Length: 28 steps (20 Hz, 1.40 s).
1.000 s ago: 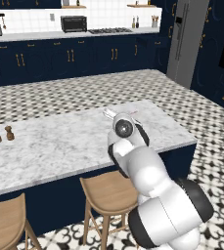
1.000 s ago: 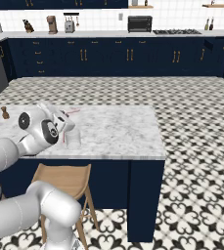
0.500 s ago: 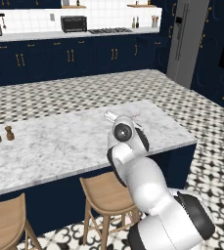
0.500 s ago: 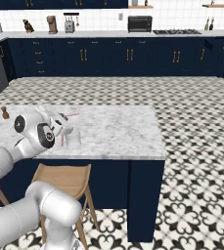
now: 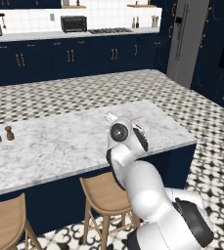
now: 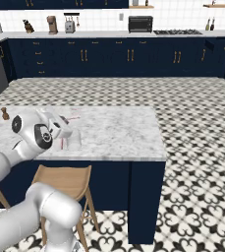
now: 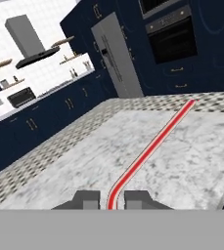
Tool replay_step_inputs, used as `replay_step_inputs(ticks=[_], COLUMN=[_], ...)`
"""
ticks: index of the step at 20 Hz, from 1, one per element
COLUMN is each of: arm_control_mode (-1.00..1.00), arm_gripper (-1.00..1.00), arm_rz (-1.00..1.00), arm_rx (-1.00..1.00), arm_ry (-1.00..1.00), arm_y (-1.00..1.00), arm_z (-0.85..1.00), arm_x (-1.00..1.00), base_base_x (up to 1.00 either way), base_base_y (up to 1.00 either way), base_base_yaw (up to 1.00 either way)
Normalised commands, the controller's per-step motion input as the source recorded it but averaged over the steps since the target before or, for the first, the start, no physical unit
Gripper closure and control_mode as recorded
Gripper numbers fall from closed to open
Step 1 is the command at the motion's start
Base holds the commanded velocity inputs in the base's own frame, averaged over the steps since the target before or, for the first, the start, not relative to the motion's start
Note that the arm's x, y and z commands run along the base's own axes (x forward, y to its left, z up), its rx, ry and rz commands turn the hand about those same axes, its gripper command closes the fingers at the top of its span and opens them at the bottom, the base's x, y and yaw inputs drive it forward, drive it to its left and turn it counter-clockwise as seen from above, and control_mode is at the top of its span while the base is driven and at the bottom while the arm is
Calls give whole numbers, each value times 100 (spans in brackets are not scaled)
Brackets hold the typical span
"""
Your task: Take a straw from the drawer in front and place it inside the glass cup on the dining counter.
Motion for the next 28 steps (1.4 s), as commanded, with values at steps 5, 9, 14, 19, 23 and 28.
replay_step_inputs(ticks=[5, 9, 14, 19, 23, 28], arm_control_mode=[-100, -100, -100, -100, -100, -100], arm_gripper=[100, 100, 100, 100, 100, 100], arm_rz=[-9, -6, 0, 0, 0, 0], arm_rx=[0, 0, 0, 0, 0, 0], arm_ry=[7, 2, -3, -3, 0, 0], arm_y=[-19, -11, 0, 8, 29, 24], arm_z=[1, 24, 76, 27, 0, -6], arm_x=[-54, 6, 59, 54, 32, 56], base_base_x=[0, 0, 0, 0, 0, 0], base_base_y=[0, 0, 0, 0, 0, 0], base_base_yaw=[0, 0, 0, 0, 0, 0])
